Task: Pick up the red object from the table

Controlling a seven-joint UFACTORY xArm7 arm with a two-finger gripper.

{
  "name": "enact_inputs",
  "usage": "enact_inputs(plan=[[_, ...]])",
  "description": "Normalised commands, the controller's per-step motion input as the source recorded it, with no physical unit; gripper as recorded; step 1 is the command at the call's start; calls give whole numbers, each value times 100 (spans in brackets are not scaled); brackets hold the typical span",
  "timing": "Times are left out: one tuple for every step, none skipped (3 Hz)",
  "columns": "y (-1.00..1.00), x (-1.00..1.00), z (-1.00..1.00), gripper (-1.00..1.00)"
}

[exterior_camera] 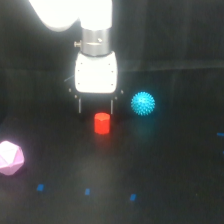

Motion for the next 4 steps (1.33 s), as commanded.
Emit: enact_inputs(plan=[[-51, 21, 17, 93], [-57, -25, 4, -59], [-46, -55, -22, -100], [24, 4, -18, -81]])
